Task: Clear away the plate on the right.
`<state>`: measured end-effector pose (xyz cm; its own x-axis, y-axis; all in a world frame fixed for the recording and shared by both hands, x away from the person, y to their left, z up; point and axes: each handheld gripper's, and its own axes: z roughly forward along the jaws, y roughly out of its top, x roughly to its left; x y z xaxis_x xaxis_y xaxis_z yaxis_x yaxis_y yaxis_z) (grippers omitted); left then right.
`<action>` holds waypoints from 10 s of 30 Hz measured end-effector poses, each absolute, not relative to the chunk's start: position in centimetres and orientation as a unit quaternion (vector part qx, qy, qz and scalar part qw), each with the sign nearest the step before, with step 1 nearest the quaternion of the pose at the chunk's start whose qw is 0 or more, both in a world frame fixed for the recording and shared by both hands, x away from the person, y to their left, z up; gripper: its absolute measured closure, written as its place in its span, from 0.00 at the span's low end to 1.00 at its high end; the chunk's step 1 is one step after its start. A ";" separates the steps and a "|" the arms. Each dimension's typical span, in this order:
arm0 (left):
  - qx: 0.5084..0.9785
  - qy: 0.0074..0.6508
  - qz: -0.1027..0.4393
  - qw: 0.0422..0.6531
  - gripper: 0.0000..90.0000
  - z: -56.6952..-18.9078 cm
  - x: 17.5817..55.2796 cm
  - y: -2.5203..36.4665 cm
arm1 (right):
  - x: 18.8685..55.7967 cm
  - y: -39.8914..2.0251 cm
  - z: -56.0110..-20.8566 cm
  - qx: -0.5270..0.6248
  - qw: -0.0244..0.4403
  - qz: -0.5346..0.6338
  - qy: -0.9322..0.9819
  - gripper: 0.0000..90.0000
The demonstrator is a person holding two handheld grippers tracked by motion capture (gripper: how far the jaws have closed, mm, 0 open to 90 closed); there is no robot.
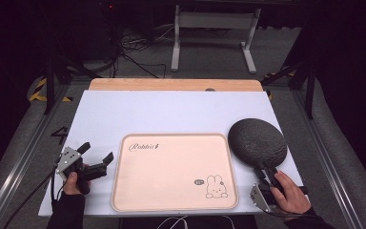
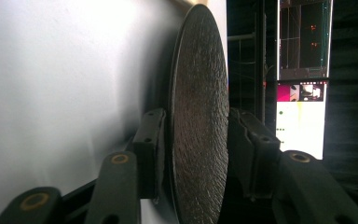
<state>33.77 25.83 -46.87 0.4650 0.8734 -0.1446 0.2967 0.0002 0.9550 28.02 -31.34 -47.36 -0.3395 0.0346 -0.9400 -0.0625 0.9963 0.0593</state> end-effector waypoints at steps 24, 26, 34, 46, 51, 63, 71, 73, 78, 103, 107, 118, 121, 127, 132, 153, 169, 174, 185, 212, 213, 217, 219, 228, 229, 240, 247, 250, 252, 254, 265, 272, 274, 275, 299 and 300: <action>0.656 0.444 0.263 0.550 0.00 -46.9 33.7 25.9 | 29.6 -31.1 -49.0 -0.013 0.567 0.003 0.823 0.93; 0.656 0.444 0.263 0.550 0.00 -46.9 33.7 25.9 | 29.6 -31.1 -49.1 -0.013 0.568 -0.002 0.823 0.95; 0.657 0.444 0.262 0.551 0.00 -46.9 33.7 25.9 | 29.7 -31.1 -49.2 -0.015 0.566 -0.002 0.824 0.94; 0.657 0.443 0.261 0.552 0.00 -46.9 33.7 25.9 | 30.0 -31.1 -49.2 -0.010 0.568 -0.001 0.823 0.95; 0.657 0.443 0.261 0.551 0.00 -46.9 33.7 25.9 | 30.0 -31.1 -49.1 -0.001 0.565 0.003 0.825 0.96; 0.656 0.444 0.261 0.551 0.00 -46.9 33.7 25.9 | 30.0 -31.0 -48.9 0.009 0.564 0.007 0.826 0.96; 0.656 0.445 0.261 0.551 0.00 -46.9 33.7 25.9 | 30.0 -30.9 -48.6 0.018 0.560 0.013 0.828 0.96; 0.656 0.445 0.261 0.551 0.00 -46.9 33.7 25.9 | 30.0 -30.8 -48.3 0.019 0.557 0.013 0.830 0.96; 0.655 0.446 0.262 0.550 0.00 -46.9 33.7 25.9 | 29.8 -30.7 -47.9 0.021 0.552 0.015 0.834 0.96; 0.657 0.444 0.262 0.550 0.00 -46.9 33.7 25.9 | 28.9 -29.6 -44.4 -0.004 0.566 0.031 0.824 0.96; 0.657 0.444 0.263 0.550 0.00 -46.9 33.7 25.9 | 28.7 -29.3 -43.9 -0.008 0.572 0.034 0.820 0.96; 0.657 0.444 0.262 0.550 0.00 -46.9 33.7 25.8 | 28.1 -28.7 -42.9 -0.023 0.576 0.042 0.816 0.96; 0.657 0.444 0.263 0.550 0.00 -46.9 33.7 25.8 | 27.9 -28.1 -42.6 -0.033 0.577 0.045 0.815 0.96; 0.658 0.444 0.263 0.549 0.00 -46.9 33.6 25.8 | 27.6 -26.9 -41.9 -0.050 0.576 0.063 0.814 0.96; 0.658 0.443 0.264 0.549 0.00 -46.9 33.6 25.8 | 27.2 -25.8 -41.6 -0.059 0.575 0.077 0.812 0.96; 0.661 0.440 0.264 0.547 0.00 -46.9 33.6 25.8 | 25.4 -21.0 -40.4 -0.121 0.569 0.129 0.803 0.95; 0.663 0.436 0.266 0.547 0.00 -46.9 33.5 25.7 | 24.9 -19.0 -40.0 -0.148 0.565 0.144 0.799 0.95; 0.667 0.434 0.271 0.541 0.00 -46.9 33.4 25.6 | 25.0 -18.2 -40.0 -0.158 0.561 0.151 0.798 0.95; 0.668 0.434 0.271 0.540 0.00 -46.9 33.5 25.5 | 25.1 -16.0 -40.4 -0.183 0.555 0.162 0.795 0.95; 0.669 0.435 0.270 0.539 0.00 -46.9 33.5 25.5 | 25.1 -12.8 -41.5 -0.207 0.542 0.184 0.794 0.94; 0.669 0.435 0.270 0.539 0.00 -46.9 33.5 25.5 | 25.1 -12.7 -41.6 -0.207 0.540 0.187 0.794 0.94; 0.669 0.435 0.270 0.539 0.00 -46.9 33.5 25.5 | 25.0 -12.5 -41.8 -0.209 0.534 0.189 0.797 0.94; 0.669 0.435 0.270 0.539 0.00 -46.9 33.5 25.5 | 25.0 -12.5 -42.1 -0.208 0.531 0.187 0.800 0.94; 0.669 0.435 0.269 0.539 0.00 -46.9 33.5 25.5 | 25.2 -12.5 -43.3 -0.207 0.518 0.184 0.809 0.94; 0.669 0.435 0.269 0.539 0.00 -46.9 33.5 25.5 | 25.3 -12.5 -43.4 -0.208 0.517 0.185 0.809 0.94; 0.670 0.434 0.269 0.539 0.00 -46.9 33.5 25.5 | 25.3 -12.7 -44.2 -0.206 0.503 0.180 0.820 0.94; 0.670 0.433 0.268 0.539 0.00 -46.9 33.5 25.5 | 25.4 -12.8 -44.5 -0.205 0.499 0.178 0.823 0.93; 0.670 0.433 0.268 0.540 0.00 -46.9 33.5 25.5 | 25.4 -12.9 -44.7 -0.205 0.500 0.176 0.823 0.93; 0.670 0.433 0.268 0.540 0.00 -46.9 33.5 25.5 | 25.4 -12.9 -44.7 -0.205 0.499 0.176 0.823 0.93; 0.670 0.433 0.268 0.540 0.00 -46.9 33.5 25.5 | 25.3 -12.9 -44.8 -0.206 0.498 0.173 0.824 0.93; 0.670 0.432 0.267 0.541 0.00 -46.9 33.5 25.5 | 25.2 -12.9 -45.5 -0.211 0.494 0.171 0.826 0.92; 0.670 0.432 0.267 0.541 0.00 -46.9 33.5 25.5 | 25.2 -12.9 -45.7 -0.212 0.494 0.171 0.825 0.93; 0.670 0.432 0.267 0.541 0.00 -46.9 33.5 25.5 | 25.2 -13.0 -46.0 -0.213 0.491 0.173 0.827 0.94; 0.670 0.432 0.267 0.541 0.00 -46.9 33.5 25.5 | 25.2 -13.0 -46.0 -0.218 0.488 0.173 0.828 0.95; 0.671 0.433 0.267 0.540 0.00 -46.9 33.5 25.5 | 25.3 -13.2 -46.9 -0.227 0.453 0.178 0.844 0.91; 0.671 0.433 0.267 0.540 0.00 -46.9 33.5 25.5 | 25.3 -13.2 -47.0 -0.227 0.448 0.177 0.846 0.91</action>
